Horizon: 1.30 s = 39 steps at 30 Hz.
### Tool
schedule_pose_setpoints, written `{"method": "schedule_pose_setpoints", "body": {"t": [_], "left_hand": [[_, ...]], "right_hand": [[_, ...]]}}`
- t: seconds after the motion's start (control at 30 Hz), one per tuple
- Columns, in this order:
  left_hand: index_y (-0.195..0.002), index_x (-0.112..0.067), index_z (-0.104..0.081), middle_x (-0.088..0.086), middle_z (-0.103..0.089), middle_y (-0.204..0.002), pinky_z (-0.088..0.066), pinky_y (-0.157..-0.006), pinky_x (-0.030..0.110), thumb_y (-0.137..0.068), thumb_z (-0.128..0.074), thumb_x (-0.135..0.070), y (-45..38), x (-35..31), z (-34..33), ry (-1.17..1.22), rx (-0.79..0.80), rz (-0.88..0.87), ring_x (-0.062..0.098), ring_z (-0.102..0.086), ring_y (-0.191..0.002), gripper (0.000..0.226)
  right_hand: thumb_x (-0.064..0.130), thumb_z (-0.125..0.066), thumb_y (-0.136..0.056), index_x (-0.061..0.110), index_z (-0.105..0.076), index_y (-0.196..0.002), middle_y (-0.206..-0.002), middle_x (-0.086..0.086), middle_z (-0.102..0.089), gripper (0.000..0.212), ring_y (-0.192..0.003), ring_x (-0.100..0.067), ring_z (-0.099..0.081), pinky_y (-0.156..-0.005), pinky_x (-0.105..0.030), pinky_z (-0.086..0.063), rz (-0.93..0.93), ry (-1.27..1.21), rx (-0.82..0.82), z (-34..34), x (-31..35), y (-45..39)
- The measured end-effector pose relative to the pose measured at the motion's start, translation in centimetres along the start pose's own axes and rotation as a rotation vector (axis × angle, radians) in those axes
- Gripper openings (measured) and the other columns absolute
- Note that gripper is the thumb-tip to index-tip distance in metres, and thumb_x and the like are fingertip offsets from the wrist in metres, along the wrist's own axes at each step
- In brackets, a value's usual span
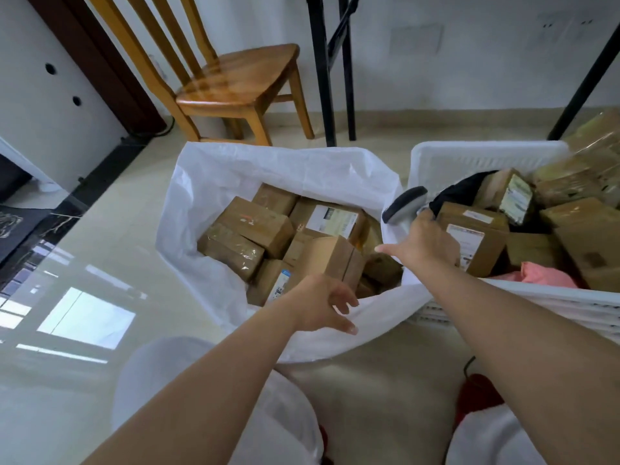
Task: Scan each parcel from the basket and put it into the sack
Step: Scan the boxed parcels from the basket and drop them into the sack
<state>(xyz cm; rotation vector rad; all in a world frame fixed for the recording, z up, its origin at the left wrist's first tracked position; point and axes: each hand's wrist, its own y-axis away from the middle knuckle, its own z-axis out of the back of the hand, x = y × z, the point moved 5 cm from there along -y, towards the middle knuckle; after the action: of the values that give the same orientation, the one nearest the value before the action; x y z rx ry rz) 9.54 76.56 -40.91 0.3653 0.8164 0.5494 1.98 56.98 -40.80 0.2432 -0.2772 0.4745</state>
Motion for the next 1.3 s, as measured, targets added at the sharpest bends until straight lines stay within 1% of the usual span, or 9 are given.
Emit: {"method": "schedule_pose_setpoints", "body": {"t": [0.17, 0.27, 0.43, 0.57, 0.67, 0.77, 0.9, 1.17, 1.3], "left_hand": [[-0.104, -0.026, -0.074, -0.007, -0.071, -0.092, -0.055, -0.087, 0.022, -0.083, -0.077, -0.020, -0.8, 0.5, -0.2, 0.048, 0.050, -0.044, 0.005, -0.066, -0.086, 0.021], [-0.103, -0.030, -0.074, -0.011, -0.066, -0.083, -0.050, -0.073, 0.015, -0.086, -0.073, -0.016, -0.9, 0.7, -0.4, 0.078, 0.045, -0.067, -0.003, -0.060, -0.072, 0.022], [-0.103, -0.031, -0.076, -0.002, -0.068, -0.087, -0.049, -0.068, 0.012, -0.087, -0.068, -0.012, -0.7, 0.3, -1.3, 0.136, 0.080, -0.095, -0.001, -0.056, -0.068, 0.025], [-0.099, -0.036, -0.077, -0.010, -0.069, -0.093, -0.046, -0.071, 0.011, -0.088, -0.068, -0.017, -0.2, 0.4, -1.4, 0.141, 0.150, -0.087, -0.004, -0.059, -0.079, 0.024], [-0.096, -0.037, -0.077, -0.016, -0.070, -0.095, -0.052, -0.084, 0.019, -0.088, -0.068, -0.017, 0.0, 0.8, -1.5, 0.175, 0.191, -0.043, 0.000, -0.063, -0.089, 0.024], [-0.099, -0.032, -0.078, -0.013, -0.072, -0.098, -0.052, -0.095, 0.026, -0.087, -0.069, -0.014, 0.2, 0.7, -2.6, 0.159, 0.276, -0.015, 0.004, -0.064, -0.093, 0.023], [-0.103, -0.030, -0.078, -0.012, -0.072, -0.106, -0.048, -0.097, 0.022, -0.088, -0.069, -0.016, 0.6, 0.5, -2.6, 0.221, 0.319, 0.041, 0.006, -0.063, -0.100, 0.022], [-0.107, -0.027, -0.076, -0.010, -0.071, -0.110, -0.047, -0.104, 0.032, -0.088, -0.070, -0.017, 1.0, 0.2, -4.9, 0.146, 0.392, 0.053, 0.010, -0.062, -0.106, 0.022], [-0.106, -0.029, -0.076, -0.014, -0.071, -0.103, -0.048, -0.102, 0.032, -0.088, -0.070, -0.019, 1.9, -0.1, -5.1, 0.109, 0.371, 0.033, 0.006, -0.063, -0.100, 0.022]], "right_hand": [[0.026, -0.070, -0.088, 0.005, -0.025, -0.144, -0.122, -0.017, -0.061, 0.074, -0.100, -0.034, -0.064, -0.063, -0.031, -0.036, -0.037, 0.098, -0.056, -1.5, -0.5, -1.9], [0.020, -0.066, -0.090, 0.006, -0.032, -0.139, -0.121, -0.019, -0.062, 0.062, -0.105, -0.038, -0.063, -0.071, -0.036, -0.040, -0.035, 0.031, -0.089, -1.6, -1.2, -2.9], [0.076, -0.071, -0.062, 0.007, -0.015, -0.148, -0.130, -0.016, -0.053, 0.123, -0.103, -0.031, -0.062, -0.060, -0.031, -0.037, 0.016, 0.181, -0.004, -2.7, -0.4, -2.2], [0.048, -0.077, -0.078, 0.007, -0.003, -0.153, -0.137, -0.018, -0.046, 0.112, -0.104, -0.029, -0.062, -0.060, -0.031, -0.037, 0.062, 0.308, -0.055, -3.5, -0.8, -2.6], [0.016, -0.070, -0.087, 0.007, -0.017, -0.149, -0.130, -0.018, -0.055, 0.082, -0.107, -0.038, -0.062, -0.073, -0.040, -0.047, 0.003, 0.066, -0.058, -2.3, -2.1, -3.6], [0.009, -0.067, -0.086, 0.005, -0.037, -0.133, -0.126, -0.018, -0.057, 0.056, -0.112, -0.039, -0.058, -0.080, -0.041, -0.045, -0.131, -0.313, -0.023, -0.5, -3.8, -5.0], [0.003, -0.065, -0.085, 0.001, -0.046, -0.132, -0.129, -0.019, -0.056, 0.051, -0.113, -0.037, -0.059, -0.085, -0.042, -0.051, -0.377, -0.724, -0.073, -0.3, -6.0, -5.9], [0.011, -0.067, -0.088, -0.006, -0.045, -0.132, -0.125, -0.022, -0.058, 0.053, -0.109, -0.039, -0.062, -0.064, -0.037, -0.047, -0.528, -0.590, 0.021, -1.9, -8.3, -5.4], [0.016, -0.072, -0.082, -0.004, -0.051, -0.128, -0.119, -0.021, -0.062, 0.054, -0.104, -0.039, -0.064, -0.076, -0.040, -0.053, -0.522, -0.575, 0.050, -2.1, -9.0, -4.8]]}}
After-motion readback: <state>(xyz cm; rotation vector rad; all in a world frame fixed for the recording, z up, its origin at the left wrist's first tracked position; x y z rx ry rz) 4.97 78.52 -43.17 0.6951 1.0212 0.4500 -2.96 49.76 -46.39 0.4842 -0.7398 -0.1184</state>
